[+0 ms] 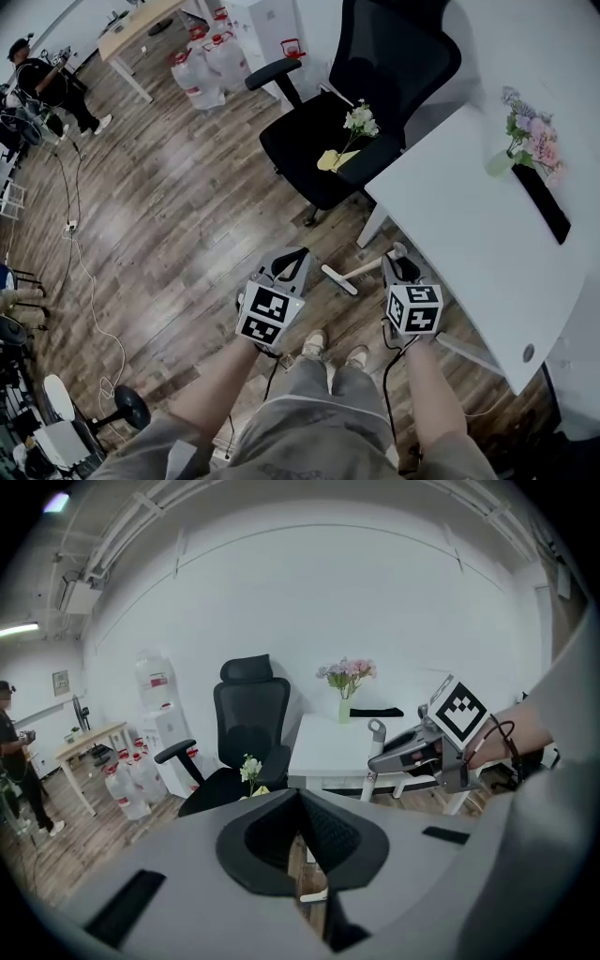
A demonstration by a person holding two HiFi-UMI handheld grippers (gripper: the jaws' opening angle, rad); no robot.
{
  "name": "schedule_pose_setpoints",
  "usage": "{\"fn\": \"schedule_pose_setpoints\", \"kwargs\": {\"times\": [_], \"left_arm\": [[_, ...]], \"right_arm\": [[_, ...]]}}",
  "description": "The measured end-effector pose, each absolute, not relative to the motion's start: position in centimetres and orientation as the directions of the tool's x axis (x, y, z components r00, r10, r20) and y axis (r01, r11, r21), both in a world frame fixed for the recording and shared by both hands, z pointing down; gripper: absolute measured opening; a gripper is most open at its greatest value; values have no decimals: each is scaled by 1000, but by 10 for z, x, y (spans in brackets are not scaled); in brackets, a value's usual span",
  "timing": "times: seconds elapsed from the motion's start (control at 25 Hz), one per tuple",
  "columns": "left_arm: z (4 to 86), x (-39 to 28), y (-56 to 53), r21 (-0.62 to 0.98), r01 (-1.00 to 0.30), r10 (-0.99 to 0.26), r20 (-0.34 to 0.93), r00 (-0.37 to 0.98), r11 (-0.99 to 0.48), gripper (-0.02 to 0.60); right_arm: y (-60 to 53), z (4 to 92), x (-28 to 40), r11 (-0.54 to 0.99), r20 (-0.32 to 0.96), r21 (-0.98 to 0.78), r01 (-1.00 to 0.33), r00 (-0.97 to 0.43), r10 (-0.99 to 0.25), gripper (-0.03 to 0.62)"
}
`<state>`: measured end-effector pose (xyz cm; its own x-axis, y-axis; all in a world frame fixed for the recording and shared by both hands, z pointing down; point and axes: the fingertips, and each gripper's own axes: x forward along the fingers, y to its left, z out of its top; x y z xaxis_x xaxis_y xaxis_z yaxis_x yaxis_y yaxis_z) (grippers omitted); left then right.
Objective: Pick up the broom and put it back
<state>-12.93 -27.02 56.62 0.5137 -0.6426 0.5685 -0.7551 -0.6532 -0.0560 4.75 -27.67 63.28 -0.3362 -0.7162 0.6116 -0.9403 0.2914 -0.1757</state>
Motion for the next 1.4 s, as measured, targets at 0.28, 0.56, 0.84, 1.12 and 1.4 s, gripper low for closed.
{"fn": "schedule_pose_setpoints", "kwargs": {"times": [0.28, 0.56, 0.84, 1.12, 1.4], "left_arm": [[579, -134, -286, -32, -757, -624, 589, 513, -653, 17], [578, -121, -297, -40, -727, -609, 578, 543, -686, 17], [585, -114, -296, -40, -718, -597, 588, 545, -695, 17], [581, -105, -296, -41, -716, -594, 591, 546, -697, 17], [539, -89, -299, -68, -703, -624, 527, 577, -708, 17]], "right_arm": [[-314, 645, 58, 273, 613, -158, -949, -311, -726, 115], [-346, 655, 88, 261, 616, -63, -963, -243, -749, 130], [-359, 666, 114, 236, 615, -4, -972, -188, -766, 143], [-352, 672, 123, 231, 649, 8, -973, -171, -741, 204], [-325, 583, 132, 245, 527, -12, -970, -214, -822, 185]]}}
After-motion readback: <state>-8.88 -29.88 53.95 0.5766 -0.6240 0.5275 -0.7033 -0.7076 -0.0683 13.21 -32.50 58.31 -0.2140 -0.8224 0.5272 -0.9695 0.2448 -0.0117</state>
